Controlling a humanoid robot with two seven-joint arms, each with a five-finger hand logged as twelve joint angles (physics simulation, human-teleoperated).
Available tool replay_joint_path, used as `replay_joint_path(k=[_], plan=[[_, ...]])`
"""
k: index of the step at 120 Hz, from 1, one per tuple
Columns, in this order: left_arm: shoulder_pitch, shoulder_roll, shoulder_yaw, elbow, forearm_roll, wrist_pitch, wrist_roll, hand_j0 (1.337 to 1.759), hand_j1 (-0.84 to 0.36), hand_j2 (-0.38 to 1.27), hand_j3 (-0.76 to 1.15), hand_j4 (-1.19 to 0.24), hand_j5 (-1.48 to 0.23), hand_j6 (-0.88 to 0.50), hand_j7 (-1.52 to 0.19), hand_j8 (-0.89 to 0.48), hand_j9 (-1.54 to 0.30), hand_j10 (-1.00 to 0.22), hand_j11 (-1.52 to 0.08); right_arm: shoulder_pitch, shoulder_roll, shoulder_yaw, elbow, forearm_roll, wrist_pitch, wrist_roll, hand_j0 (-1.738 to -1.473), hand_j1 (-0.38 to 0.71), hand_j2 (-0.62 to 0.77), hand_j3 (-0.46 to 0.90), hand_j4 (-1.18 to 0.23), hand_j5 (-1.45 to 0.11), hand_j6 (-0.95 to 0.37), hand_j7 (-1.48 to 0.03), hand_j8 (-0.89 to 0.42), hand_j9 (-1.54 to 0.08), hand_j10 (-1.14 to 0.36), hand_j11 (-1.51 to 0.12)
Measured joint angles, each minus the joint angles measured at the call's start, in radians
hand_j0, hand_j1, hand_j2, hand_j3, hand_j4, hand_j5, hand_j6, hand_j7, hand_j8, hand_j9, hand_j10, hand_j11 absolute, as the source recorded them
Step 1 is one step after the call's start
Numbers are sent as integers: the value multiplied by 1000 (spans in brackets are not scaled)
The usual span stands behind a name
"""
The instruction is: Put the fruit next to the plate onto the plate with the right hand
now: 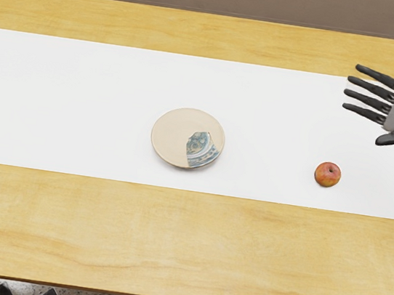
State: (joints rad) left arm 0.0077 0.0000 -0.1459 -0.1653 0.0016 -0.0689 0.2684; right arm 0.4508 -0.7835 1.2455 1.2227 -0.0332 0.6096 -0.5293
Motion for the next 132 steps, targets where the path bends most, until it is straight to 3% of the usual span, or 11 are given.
replay_joint_path(k=[11, 26, 52, 78, 115, 132], plan=[[0, 0, 0, 0, 0, 0, 0, 1658, 337, 2, 0, -10, -13, -10, -13, -10, -13, -10, -13, -12, 10, 7, -11, 4, 1, -35, -1658, -349, 1, 0, 0, 0, 2, 0, 2, 0, 1, 0], [0, 0, 0, 0, 0, 0, 0, 1658, 337, 2, 0, -10, -13, -10, -13, -10, -13, -10, -13, -6, -12, 12, 4, -9, 1, -54, -1658, -349, 1, 0, 0, 0, 2, 0, 2, 0, 1, 0], [0, 0, 0, 0, 0, 0, 0, 1658, 337, 2, 0, -10, -13, -10, -13, -10, -13, -10, -13, 19, -58, 29, 264, -394, 2, -70, -1658, -328, -2, 0, -18, -24, -17, -24, -17, -24, -17, -24], [0, 0, 0, 0, 0, 0, 0, 1658, 337, 2, 0, -10, -13, -10, -13, -10, -13, -10, -13, 36, -59, -8, 473, -721, -98, -80, -1658, -131, -35, 0, -183, -238, -183, -237, -183, -238, -183, -237], [0, 0, 0, 0, 0, 0, 0, 1658, 337, 2, 0, -10, -13, -10, -13, -10, -13, -10, -13, 48, -62, -199, 518, -1082, -292, -81, -1658, 54, -65, 0, -339, -438, -340, -438, -339, -438, -338, -438], [0, 0, 0, 0, 0, 0, 0, 1658, 337, 2, 0, -10, -13, -10, -13, -10, -13, -10, -13, 67, -42, -355, 518, -1211, -440, -82, -1658, 111, -74, 0, -387, -501, -388, -500, -388, -501, -387, -501]])
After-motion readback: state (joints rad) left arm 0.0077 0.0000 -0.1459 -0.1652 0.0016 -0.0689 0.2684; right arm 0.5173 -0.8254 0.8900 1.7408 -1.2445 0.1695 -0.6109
